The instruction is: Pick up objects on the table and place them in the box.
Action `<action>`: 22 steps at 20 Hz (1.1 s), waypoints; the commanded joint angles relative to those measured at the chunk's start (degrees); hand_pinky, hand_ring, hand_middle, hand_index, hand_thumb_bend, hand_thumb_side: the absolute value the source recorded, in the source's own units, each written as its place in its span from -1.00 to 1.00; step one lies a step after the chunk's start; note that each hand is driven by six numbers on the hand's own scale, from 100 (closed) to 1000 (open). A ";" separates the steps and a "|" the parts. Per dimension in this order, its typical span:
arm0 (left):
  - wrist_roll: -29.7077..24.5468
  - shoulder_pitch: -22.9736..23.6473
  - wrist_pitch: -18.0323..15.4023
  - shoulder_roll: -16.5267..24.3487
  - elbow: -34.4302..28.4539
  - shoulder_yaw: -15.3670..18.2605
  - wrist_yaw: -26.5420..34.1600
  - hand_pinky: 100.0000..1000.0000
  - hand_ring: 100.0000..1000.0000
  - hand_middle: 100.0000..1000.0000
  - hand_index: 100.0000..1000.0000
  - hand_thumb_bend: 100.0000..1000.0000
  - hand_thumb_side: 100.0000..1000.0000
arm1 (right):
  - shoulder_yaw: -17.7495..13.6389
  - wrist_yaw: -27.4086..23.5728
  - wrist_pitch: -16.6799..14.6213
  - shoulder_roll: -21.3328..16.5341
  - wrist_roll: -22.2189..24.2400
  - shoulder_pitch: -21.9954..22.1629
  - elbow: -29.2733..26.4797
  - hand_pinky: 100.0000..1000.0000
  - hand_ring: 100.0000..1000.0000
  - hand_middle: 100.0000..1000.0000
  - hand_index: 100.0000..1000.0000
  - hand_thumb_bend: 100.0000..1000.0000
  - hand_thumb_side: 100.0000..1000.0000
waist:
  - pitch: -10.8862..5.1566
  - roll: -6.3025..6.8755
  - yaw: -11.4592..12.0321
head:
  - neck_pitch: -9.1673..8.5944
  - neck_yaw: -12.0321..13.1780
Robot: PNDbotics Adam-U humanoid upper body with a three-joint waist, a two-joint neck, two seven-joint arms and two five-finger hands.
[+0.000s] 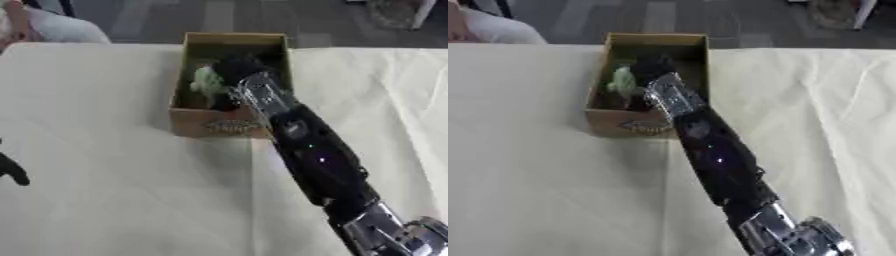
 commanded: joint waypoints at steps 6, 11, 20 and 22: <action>-0.29 -0.39 -0.05 0.60 -1.09 -0.06 0.19 -0.55 -0.38 -0.36 0.18 -1.00 0.81 | -1.83 3.98 3.11 0.84 4.14 -2.98 0.29 0.76 0.86 0.37 0.99 -0.78 0.55 | -1.46 0.20 0.31 | -0.65 -0.41; -0.30 -0.30 0.00 0.63 -1.09 -0.02 0.22 -0.55 -0.38 -0.36 0.18 -1.00 0.81 | -2.51 5.78 4.18 0.64 5.32 -3.90 0.41 0.76 0.88 0.41 1.00 -0.54 0.47 | -1.59 0.18 0.28 | -0.57 -0.58; -0.27 -0.17 -0.04 0.75 -1.09 0.00 0.31 -0.55 -0.38 -0.36 0.18 -1.00 0.81 | -3.65 5.04 6.58 0.34 7.91 -4.67 -1.48 0.85 0.96 0.56 1.00 0.43 0.69 | -1.94 0.28 0.18 | -0.59 -0.70; -0.29 -0.15 -0.06 0.76 -1.09 0.01 0.29 -0.55 -0.38 -0.36 0.18 -1.00 0.80 | -3.78 4.25 6.72 0.28 8.02 -4.80 -1.88 0.86 0.96 0.57 1.00 0.48 0.69 | -1.97 0.34 0.13 | -0.54 -0.74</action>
